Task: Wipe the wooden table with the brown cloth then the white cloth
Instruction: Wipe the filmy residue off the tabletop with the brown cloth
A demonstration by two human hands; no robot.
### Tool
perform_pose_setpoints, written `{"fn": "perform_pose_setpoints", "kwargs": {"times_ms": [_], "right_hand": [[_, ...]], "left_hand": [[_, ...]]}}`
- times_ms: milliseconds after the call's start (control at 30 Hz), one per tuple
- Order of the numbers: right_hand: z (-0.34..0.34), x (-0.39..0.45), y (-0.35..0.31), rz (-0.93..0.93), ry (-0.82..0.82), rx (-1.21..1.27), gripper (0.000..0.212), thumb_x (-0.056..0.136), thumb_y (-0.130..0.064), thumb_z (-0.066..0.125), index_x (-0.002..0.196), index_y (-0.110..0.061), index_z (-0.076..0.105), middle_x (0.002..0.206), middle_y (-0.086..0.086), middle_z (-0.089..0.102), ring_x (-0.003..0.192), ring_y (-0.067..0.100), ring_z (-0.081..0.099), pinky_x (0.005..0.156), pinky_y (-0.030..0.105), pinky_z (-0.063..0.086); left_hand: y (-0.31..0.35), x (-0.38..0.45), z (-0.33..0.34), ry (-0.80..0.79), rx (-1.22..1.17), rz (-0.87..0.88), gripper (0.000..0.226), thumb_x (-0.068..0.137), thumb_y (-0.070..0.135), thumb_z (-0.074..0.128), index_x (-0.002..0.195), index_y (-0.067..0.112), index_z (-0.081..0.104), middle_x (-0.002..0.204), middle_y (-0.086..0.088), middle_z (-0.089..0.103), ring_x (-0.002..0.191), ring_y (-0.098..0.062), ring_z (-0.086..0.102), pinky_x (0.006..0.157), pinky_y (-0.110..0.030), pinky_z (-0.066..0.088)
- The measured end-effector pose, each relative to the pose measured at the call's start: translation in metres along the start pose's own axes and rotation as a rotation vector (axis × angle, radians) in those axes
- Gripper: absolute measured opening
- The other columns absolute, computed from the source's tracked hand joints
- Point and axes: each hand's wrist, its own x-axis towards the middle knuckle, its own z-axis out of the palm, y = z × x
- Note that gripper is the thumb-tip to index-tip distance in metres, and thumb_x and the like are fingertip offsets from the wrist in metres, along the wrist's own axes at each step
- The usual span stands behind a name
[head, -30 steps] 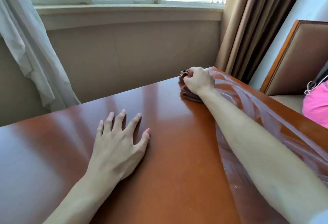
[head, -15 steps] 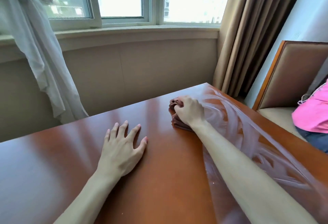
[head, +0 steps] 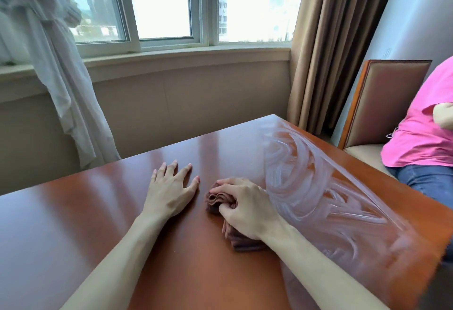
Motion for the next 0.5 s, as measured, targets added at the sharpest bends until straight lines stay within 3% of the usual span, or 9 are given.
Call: {"fn": "perform_pose_setpoints", "kwargs": {"times_ms": [200,333,500], "right_hand": [[0.037,0.127,0.026,0.047,0.053,-0.077,0.032,0.084,-0.034,0.055,0.111,-0.035,0.073,0.121,-0.014,0.066,0.111,0.023,0.061,0.088,0.04,0.053],[0.041,0.205,0.055,0.029,-0.017,-0.036,0.033,0.083,-0.031,0.055,0.109,-0.04,0.073,0.117,-0.015,0.066,0.109,0.02,0.062,0.087,0.039,0.052],[0.012,0.265,0.134,0.274,0.115,-0.097,0.032,0.082,-0.033,0.056,0.108,-0.04,0.074,0.112,-0.006,0.069,0.11,0.029,0.063,0.085,0.037,0.051]], "left_hand": [[-0.004,0.005,0.007,0.043,0.005,0.006,0.062,0.096,0.067,0.024,0.153,0.043,0.032,0.164,0.0,0.023,0.153,-0.024,0.012,0.125,-0.043,0.008],[-0.005,0.007,0.009,0.065,0.014,0.0,0.075,0.084,0.073,0.009,0.151,0.048,0.032,0.164,0.005,0.024,0.153,-0.02,0.012,0.124,-0.04,0.009],[-0.005,0.004,0.009,0.078,0.013,-0.014,0.073,0.084,0.074,0.008,0.151,0.053,0.028,0.164,0.01,0.021,0.153,-0.016,0.01,0.124,-0.037,0.009]]}}
